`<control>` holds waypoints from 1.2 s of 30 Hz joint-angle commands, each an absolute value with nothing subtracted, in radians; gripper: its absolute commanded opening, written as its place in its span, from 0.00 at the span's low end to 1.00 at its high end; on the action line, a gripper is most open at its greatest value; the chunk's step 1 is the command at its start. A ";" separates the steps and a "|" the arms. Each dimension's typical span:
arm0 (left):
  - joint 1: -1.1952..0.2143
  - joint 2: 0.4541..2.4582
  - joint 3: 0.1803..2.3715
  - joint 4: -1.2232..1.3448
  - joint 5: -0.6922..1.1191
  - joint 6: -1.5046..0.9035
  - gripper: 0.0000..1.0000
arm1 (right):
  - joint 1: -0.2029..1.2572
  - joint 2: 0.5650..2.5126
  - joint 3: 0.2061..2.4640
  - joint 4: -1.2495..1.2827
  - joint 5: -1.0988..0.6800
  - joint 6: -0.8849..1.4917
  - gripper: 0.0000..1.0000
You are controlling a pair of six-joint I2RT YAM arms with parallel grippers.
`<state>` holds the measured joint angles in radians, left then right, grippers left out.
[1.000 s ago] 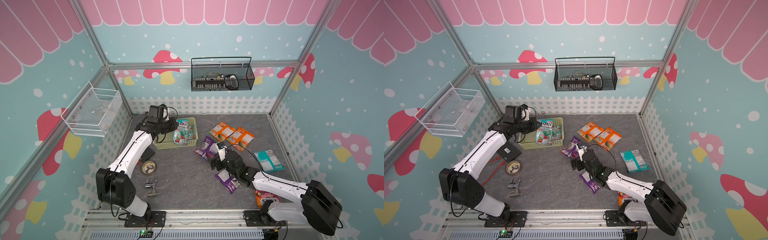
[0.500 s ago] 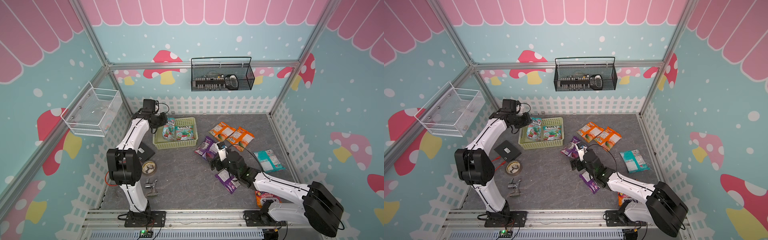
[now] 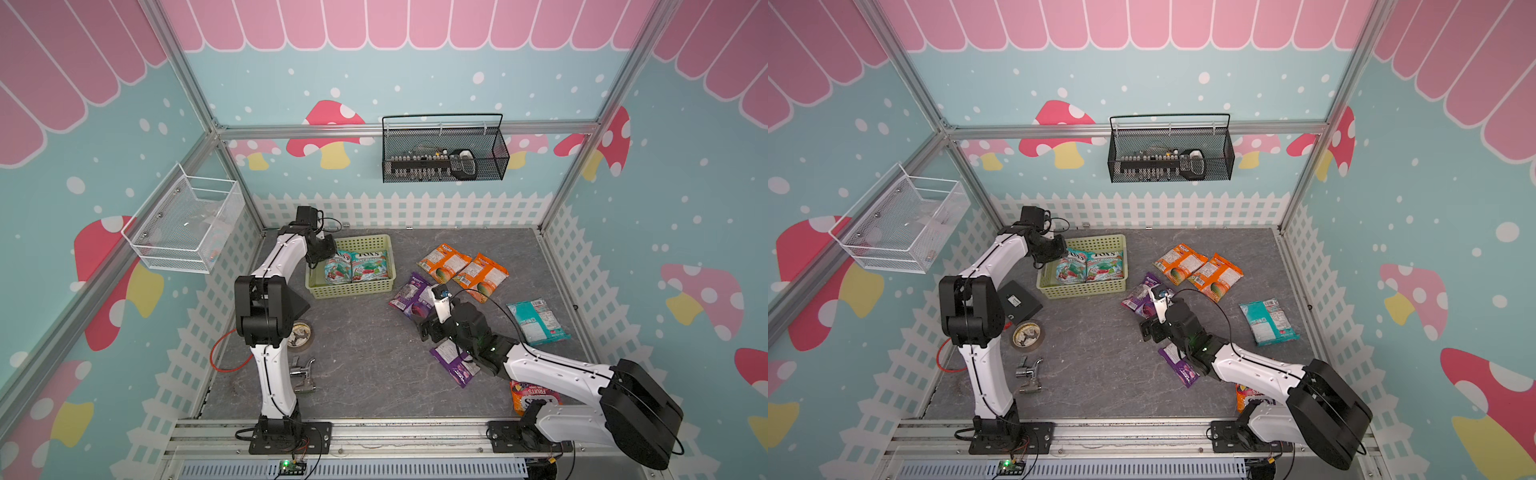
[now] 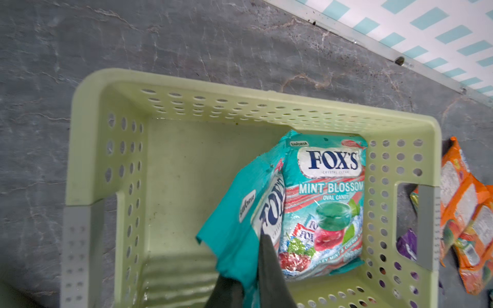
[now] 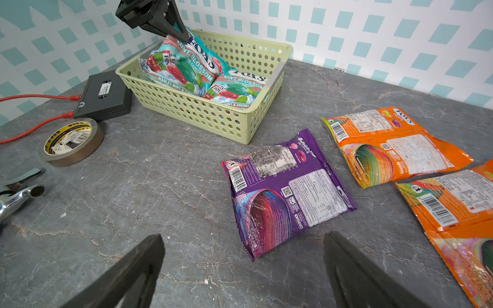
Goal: Put the candies in the basket
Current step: Place the candy in the basket, then pick up the candy at the center of the board.
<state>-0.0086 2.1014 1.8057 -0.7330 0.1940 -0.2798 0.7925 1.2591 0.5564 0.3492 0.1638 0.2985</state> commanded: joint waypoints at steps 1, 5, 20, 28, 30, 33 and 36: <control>-0.005 2.118 1.837 -0.737 0.101 -0.268 0.22 | 0.788 1.271 0.552 0.369 0.165 0.287 0.98; -0.005 2.109 1.839 -0.737 0.046 -0.267 0.37 | 0.788 1.269 0.551 0.370 0.170 0.287 0.98; -0.027 1.804 1.581 -0.617 -0.008 -0.344 0.56 | 0.787 1.288 0.563 0.347 0.211 0.344 0.98; -0.049 1.492 1.255 -0.501 0.218 -0.423 0.59 | 0.768 1.319 0.666 0.142 0.255 0.526 0.96; -0.063 1.402 1.165 -0.460 0.273 -0.435 0.59 | 0.744 1.326 0.669 0.108 0.243 0.579 0.93; -0.093 1.271 1.028 -0.392 0.349 -0.460 0.59 | 0.682 1.340 0.655 0.112 0.172 0.658 0.86; -0.130 1.164 0.906 -0.336 0.395 -0.498 0.56 | 0.588 1.379 0.630 0.182 0.035 0.729 0.78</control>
